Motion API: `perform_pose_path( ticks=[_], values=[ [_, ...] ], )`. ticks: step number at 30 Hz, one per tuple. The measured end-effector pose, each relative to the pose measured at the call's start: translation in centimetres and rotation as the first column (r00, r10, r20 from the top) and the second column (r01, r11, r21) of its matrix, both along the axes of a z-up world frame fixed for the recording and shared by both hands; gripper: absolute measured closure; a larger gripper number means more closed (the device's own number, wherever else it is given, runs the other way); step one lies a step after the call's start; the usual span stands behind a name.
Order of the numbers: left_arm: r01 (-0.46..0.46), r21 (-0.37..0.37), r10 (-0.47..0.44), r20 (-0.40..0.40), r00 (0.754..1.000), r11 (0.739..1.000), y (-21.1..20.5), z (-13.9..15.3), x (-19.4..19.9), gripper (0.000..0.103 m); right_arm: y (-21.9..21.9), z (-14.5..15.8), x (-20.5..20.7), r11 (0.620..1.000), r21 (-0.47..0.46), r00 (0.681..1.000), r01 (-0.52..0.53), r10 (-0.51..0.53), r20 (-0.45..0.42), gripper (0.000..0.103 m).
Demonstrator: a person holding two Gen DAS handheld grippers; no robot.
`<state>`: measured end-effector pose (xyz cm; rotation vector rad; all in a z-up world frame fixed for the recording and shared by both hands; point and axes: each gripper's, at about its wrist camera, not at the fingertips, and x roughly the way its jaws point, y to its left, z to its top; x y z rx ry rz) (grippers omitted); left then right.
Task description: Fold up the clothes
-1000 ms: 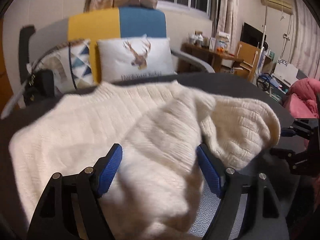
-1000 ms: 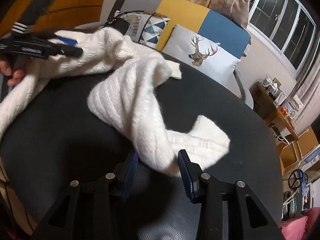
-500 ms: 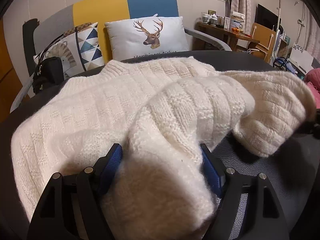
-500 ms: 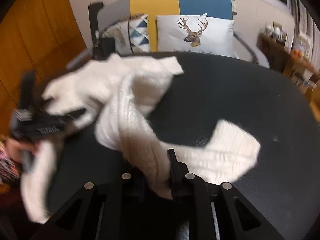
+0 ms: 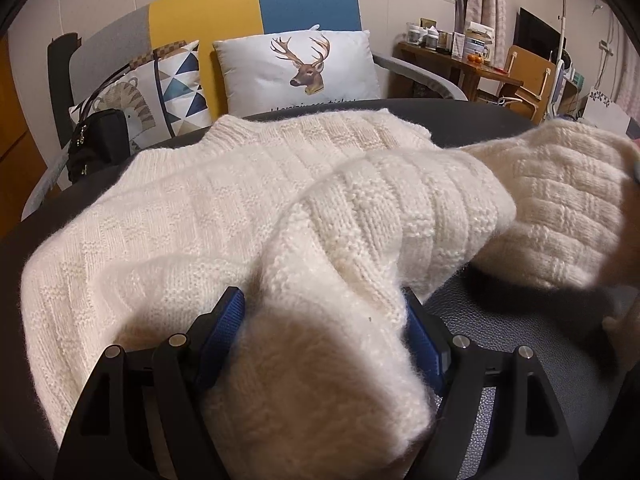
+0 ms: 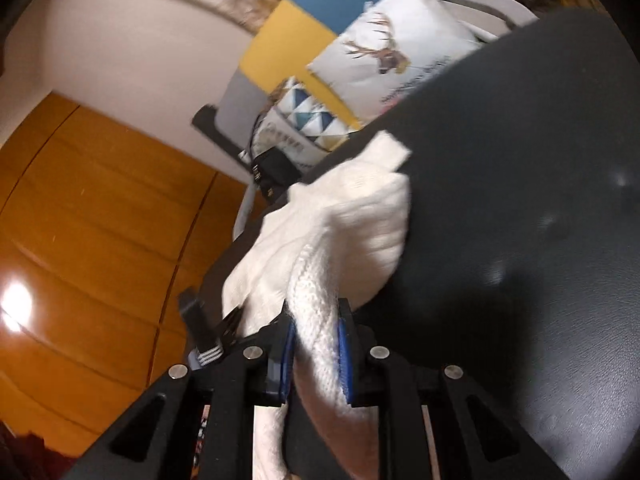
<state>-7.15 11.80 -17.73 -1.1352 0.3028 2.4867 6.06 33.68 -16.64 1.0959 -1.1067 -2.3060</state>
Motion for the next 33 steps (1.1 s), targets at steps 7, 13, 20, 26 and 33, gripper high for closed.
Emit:
perform_pose_path(
  ticks=[7,13,20,26,33],
  values=[
    [-0.007,-0.015,0.007,-0.002,1.000,1.000,0.4,-0.2,0.2,0.023,3.6,-3.5,-1.7,0.972,0.177,0.979,0.155,-0.175,0.103,0.082],
    [-0.010,-0.019,0.010,0.002,1.000,1.000,0.6,-0.3,0.3,0.023,5.2,-5.1,-1.2,0.868,0.415,0.915,0.273,-0.367,0.166,0.073],
    [-0.009,-0.058,0.009,-0.007,1.000,0.998,1.4,-0.5,0.5,0.018,-0.3,0.5,4.7,0.774,0.561,0.936,0.294,-0.352,-0.005,0.072],
    [-0.008,-0.087,0.006,-0.019,1.000,0.996,1.7,-0.6,0.6,0.017,-6.7,-0.9,7.1,0.637,0.767,0.973,0.083,-0.217,0.075,0.072],
    [-0.008,-0.093,0.006,-0.022,1.000,0.996,1.8,-0.6,0.5,0.016,-9.2,-4.1,7.2,0.393,0.918,0.977,-0.049,-0.173,0.127,0.072]
  ],
)
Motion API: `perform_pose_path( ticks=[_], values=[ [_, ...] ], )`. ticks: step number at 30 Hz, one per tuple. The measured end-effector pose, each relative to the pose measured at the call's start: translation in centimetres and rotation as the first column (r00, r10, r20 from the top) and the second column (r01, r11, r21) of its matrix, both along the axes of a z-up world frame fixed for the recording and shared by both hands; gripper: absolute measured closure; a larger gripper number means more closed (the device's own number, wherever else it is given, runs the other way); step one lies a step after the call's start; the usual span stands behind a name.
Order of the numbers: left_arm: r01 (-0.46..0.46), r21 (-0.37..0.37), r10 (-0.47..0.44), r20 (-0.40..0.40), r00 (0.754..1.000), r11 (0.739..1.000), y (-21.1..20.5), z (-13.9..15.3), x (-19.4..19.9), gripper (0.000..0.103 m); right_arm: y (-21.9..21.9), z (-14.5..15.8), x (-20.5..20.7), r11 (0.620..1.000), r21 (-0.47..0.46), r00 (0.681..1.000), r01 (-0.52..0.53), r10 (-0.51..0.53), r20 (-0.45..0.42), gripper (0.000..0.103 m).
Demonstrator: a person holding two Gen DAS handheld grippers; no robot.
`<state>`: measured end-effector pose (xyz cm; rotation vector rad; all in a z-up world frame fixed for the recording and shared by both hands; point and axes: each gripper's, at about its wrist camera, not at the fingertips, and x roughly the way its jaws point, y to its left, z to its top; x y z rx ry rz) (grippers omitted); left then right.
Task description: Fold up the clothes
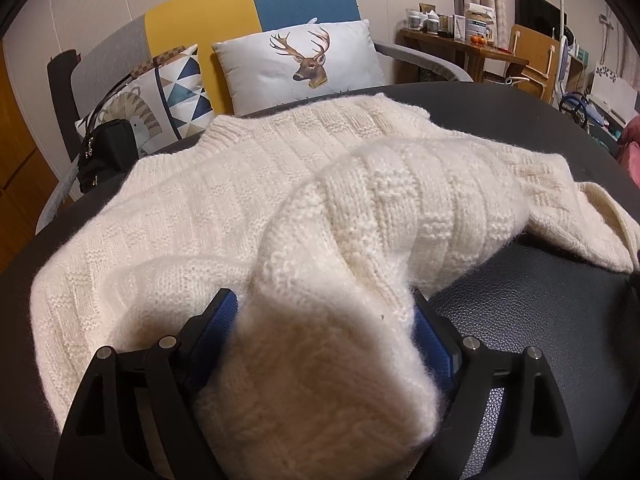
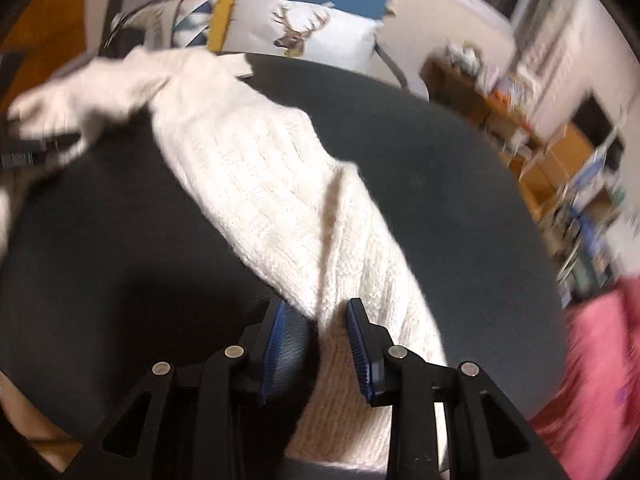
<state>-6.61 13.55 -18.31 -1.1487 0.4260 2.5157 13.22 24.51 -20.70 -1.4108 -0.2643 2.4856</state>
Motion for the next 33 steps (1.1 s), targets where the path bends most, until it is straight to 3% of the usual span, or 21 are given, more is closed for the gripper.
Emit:
perform_pose_path(
  ticks=[2,5,7,8,13,17,21,23,24,26,28,31,33],
  values=[
    [0.000,-0.002,0.000,0.000,1.000,1.000,0.0,0.0,0.0,0.016,0.1,0.0,-0.5,0.998,0.069,1.000,-0.006,0.005,0.012,0.072],
    [0.000,0.000,0.000,0.001,1.000,1.000,0.0,0.0,0.0,0.016,1.1,0.1,-1.5,0.998,0.063,1.000,0.012,-0.014,0.021,0.074],
    [0.001,0.002,-0.001,0.002,1.000,1.000,0.0,0.0,-0.1,0.016,2.1,0.7,-1.8,0.999,0.011,0.999,0.036,-0.036,0.000,0.091],
    [0.001,0.003,-0.001,0.003,1.000,1.000,0.0,0.0,-0.1,0.016,2.7,1.0,-1.7,0.999,-0.013,0.999,0.044,-0.044,-0.010,0.093],
    [0.003,0.009,-0.003,0.007,1.000,1.000,-0.1,0.0,0.0,0.016,6.6,3.1,-1.3,0.974,-0.206,0.991,0.094,-0.111,-0.076,0.093],
    [0.004,0.010,-0.004,0.008,1.000,1.000,-0.1,-0.1,0.0,0.016,10.2,3.6,-2.5,0.957,-0.236,0.972,0.171,-0.203,-0.116,0.093],
    [0.005,0.010,-0.006,0.008,1.000,1.000,-0.1,-0.1,0.0,0.016,13.0,2.7,-3.2,0.928,-0.253,0.951,0.274,-0.301,-0.076,0.088],
    [0.006,0.008,-0.006,0.008,1.000,1.000,-0.1,-0.1,0.0,0.016,12.0,3.5,-3.0,0.927,-0.284,0.953,0.246,-0.285,-0.105,0.076],
    [0.006,0.008,-0.006,0.008,1.000,1.000,-0.1,-0.1,0.0,0.016,10.7,3.9,-3.0,0.938,-0.286,0.963,0.195,-0.238,-0.125,0.075],
    [0.006,0.006,-0.006,0.008,1.000,1.000,-0.1,-0.1,0.0,0.016,8.1,3.8,-3.0,0.960,-0.250,0.980,0.123,-0.158,-0.123,0.074],
    [0.007,0.005,-0.007,0.007,1.000,1.000,0.0,-0.1,0.0,0.016,5.6,2.5,-3.2,0.981,-0.168,0.993,0.098,-0.108,-0.051,0.074],
    [0.008,0.003,-0.008,0.006,1.000,1.000,0.0,-0.1,0.0,0.016,3.4,0.3,-3.0,0.994,-0.044,0.993,0.104,-0.102,0.052,0.074],
    [0.008,0.001,-0.008,0.005,1.000,1.000,0.0,-0.1,0.0,0.016,2.8,0.0,-2.6,0.994,0.004,0.993,0.107,-0.107,0.051,0.074]
  ],
)
